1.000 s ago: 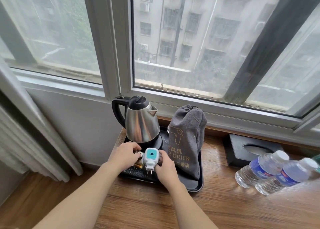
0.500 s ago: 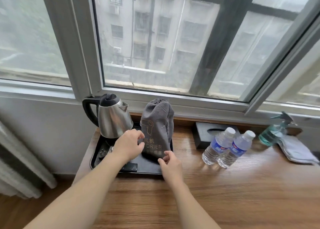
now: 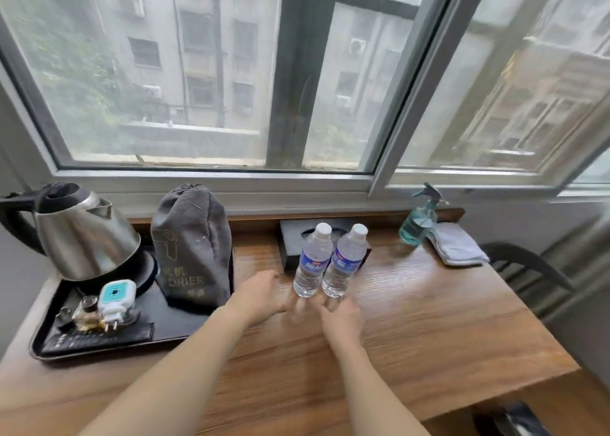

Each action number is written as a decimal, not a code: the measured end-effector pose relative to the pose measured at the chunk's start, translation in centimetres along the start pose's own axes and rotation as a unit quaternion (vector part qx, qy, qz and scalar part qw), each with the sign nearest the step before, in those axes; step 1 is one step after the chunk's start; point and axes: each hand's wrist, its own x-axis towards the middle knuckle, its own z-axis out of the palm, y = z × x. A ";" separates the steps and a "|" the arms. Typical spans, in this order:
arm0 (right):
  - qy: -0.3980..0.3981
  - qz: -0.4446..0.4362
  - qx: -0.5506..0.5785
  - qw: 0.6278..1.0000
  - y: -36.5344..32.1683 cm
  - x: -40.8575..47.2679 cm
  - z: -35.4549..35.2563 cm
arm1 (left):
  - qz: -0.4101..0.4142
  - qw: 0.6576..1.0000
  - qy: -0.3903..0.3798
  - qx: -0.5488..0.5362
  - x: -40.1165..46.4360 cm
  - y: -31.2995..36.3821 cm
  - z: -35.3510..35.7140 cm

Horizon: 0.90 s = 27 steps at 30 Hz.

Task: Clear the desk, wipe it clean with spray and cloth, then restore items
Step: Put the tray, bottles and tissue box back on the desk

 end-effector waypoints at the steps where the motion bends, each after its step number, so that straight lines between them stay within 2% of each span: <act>1: 0.001 -0.001 0.006 1.000 0.3 0.9 -0.5 | -0.004 1.000 0.002 -0.007 0.6 1.0 0.5; 7: 0.008 -0.038 0.021 0.999 0.4 5.1 -3.0 | -0.033 0.992 0.067 -0.104 4.0 5.5 2.8; 14: -0.027 -0.097 0.117 0.988 -0.5 8.1 -3.5 | -0.095 0.961 0.145 -0.215 6.8 7.3 4.3; 18: -0.051 -0.091 0.141 0.984 -0.8 8.5 -3.8 | -0.098 0.954 0.158 -0.236 7.6 6.7 4.7; 27: -0.034 -0.110 0.119 0.986 -1.9 5.8 -3.2 | -0.075 0.952 0.166 -0.246 5.6 4.2 4.0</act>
